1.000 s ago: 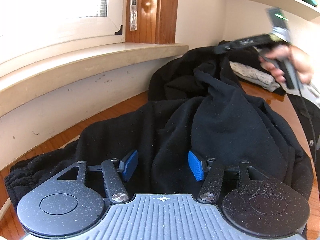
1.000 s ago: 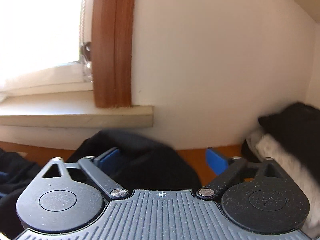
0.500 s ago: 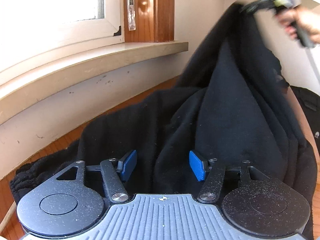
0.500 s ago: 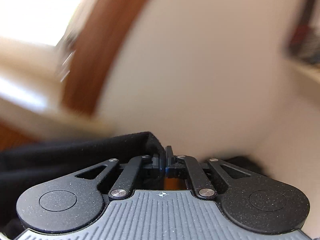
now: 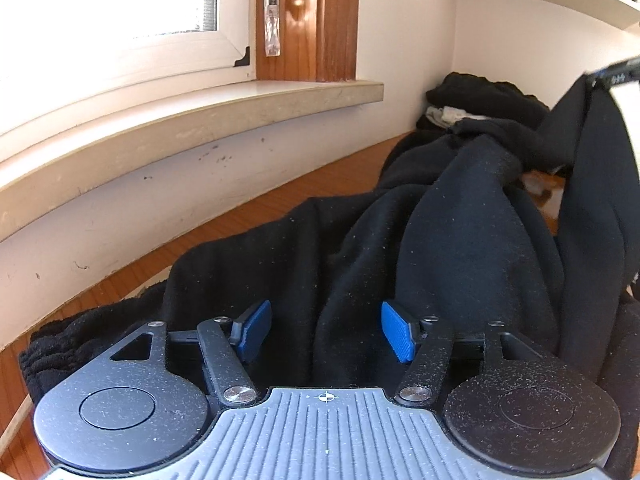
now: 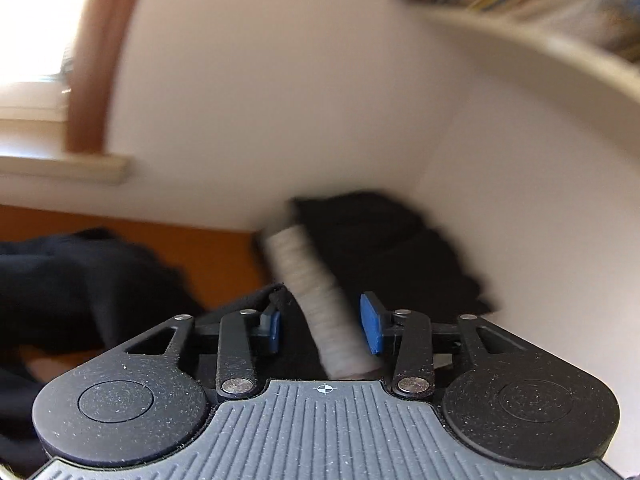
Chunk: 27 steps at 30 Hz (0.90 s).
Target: Fold clothes
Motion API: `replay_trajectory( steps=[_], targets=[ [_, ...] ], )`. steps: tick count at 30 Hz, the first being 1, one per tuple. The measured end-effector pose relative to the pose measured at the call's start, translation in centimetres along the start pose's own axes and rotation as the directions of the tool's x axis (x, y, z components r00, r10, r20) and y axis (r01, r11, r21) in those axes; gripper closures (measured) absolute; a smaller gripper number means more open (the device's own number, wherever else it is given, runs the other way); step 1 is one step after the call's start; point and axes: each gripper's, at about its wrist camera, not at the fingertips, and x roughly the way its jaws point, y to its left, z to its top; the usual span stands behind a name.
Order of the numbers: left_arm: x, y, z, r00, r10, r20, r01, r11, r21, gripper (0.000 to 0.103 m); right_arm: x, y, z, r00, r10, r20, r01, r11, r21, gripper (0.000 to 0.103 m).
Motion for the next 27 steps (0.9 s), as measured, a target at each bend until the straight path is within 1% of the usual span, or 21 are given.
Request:
replay_trajectory(
  steps=[2, 4, 5, 6, 7, 8, 10, 15, 16, 18, 20, 21, 22, 23, 24, 25, 27],
  targets=[
    [0.1, 0.0, 0.0, 1.0, 0.002, -0.001, -0.002, 1.0, 0.001, 0.037, 0.9, 1.3, -1.0, 0.999, 0.042, 0.0, -0.042, 0.999, 0.023, 0.061],
    [0.1, -0.2, 0.0, 1.0, 0.003, -0.003, -0.003, 1.0, 0.003, 0.037, 2.2, 2.1, -1.3, 0.992, 0.121, 0.023, -0.122, 0.989, 0.083, 0.06],
    [0.1, -0.2, 0.0, 1.0, 0.003, -0.004, -0.003, 1.0, 0.004, 0.037, 2.8, 2.5, -1.2, 0.986, 0.16, 0.045, -0.164, 0.98, 0.115, 0.053],
    [0.2, -0.2, 0.0, 1.0, 0.004, -0.005, -0.004, 1.0, 0.006, 0.037, 3.3, 3.0, -1.2, 0.977, 0.2, 0.067, -0.208, 0.968, 0.138, 0.049],
    [0.2, -0.2, 0.0, 1.0, 0.004, -0.007, -0.004, 1.0, 0.007, 0.037, 3.7, 3.8, -1.0, 0.967, 0.239, 0.082, -0.25, 0.956, 0.152, 0.042],
    [0.2, -0.2, 0.0, 1.0, 0.004, -0.008, -0.004, 1.0, 0.008, 0.037, 4.2, 4.6, -1.0, 0.96, 0.266, 0.086, -0.276, 0.949, 0.154, 0.041],
    [0.3, -0.4, 0.1, 1.0, 0.006, -0.009, -0.006, 1.0, 0.011, 0.036, 5.3, 6.4, -1.1, 0.957, 0.285, 0.055, -0.289, 0.95, 0.116, 0.041],
    [0.3, -0.6, 0.1, 1.0, 0.008, -0.01, -0.008, 1.0, 0.014, 0.036, 6.9, 9.9, -1.9, 0.923, 0.385, -0.013, -0.384, 0.922, 0.04, 0.04],
    [0.3, -0.6, 0.1, 1.0, 0.007, -0.01, -0.007, 1.0, 0.014, 0.036, 7.3, 10.6, -2.2, 0.92, 0.39, -0.034, -0.389, 0.921, 0.019, 0.04],
    [0.2, -0.6, 0.1, 1.0, 0.007, -0.009, -0.007, 1.0, 0.012, 0.036, 8.2, 11.4, -2.7, 0.923, 0.376, -0.084, -0.378, 0.926, -0.009, 0.04],
    [0.2, -0.6, 0.1, 1.0, 0.005, -0.009, -0.005, 1.0, 0.011, 0.036, 10.2, 12.3, -2.8, 0.922, 0.366, -0.13, -0.371, 0.929, -0.018, 0.04],
    [0.2, -0.6, 0.1, 1.0, 0.004, -0.009, -0.004, 1.0, 0.01, 0.036, 10.9, 12.5, -3.3, 0.922, 0.359, -0.147, -0.366, 0.931, -0.02, 0.041],
    [0.3, -0.6, 0.1, 1.0, 0.003, -0.008, -0.003, 1.0, 0.009, 0.036, 11.2, 12.5, -3.7, 0.923, 0.351, -0.158, -0.359, 0.933, -0.027, 0.047],
    [0.3, -0.6, 0.1, 1.0, 0.002, -0.008, -0.002, 1.0, 0.008, 0.036, 11.3, 12.3, -4.1, 0.924, 0.344, -0.166, -0.354, 0.935, -0.035, 0.072],
    [0.2, -0.6, 0.1, 1.0, 0.0, -0.007, 0.0, 1.0, 0.007, 0.036, 11.4, 12.0, -4.4, 0.926, 0.337, -0.171, -0.349, 0.936, -0.044, 0.089],
    [0.1, -0.5, 0.0, 1.0, -0.002, -0.005, 0.002, 1.0, 0.007, 0.036, 11.3, 11.5, -4.6, 0.935, 0.314, -0.167, -0.326, 0.944, -0.052, 0.095],
    [-0.1, -0.2, -0.1, 1.0, -0.002, -0.002, 0.002, 1.0, 0.007, 0.036, 9.6, 9.5, -4.5, 0.974, 0.192, -0.12, -0.2, 0.977, -0.067, 0.096]
  ],
)
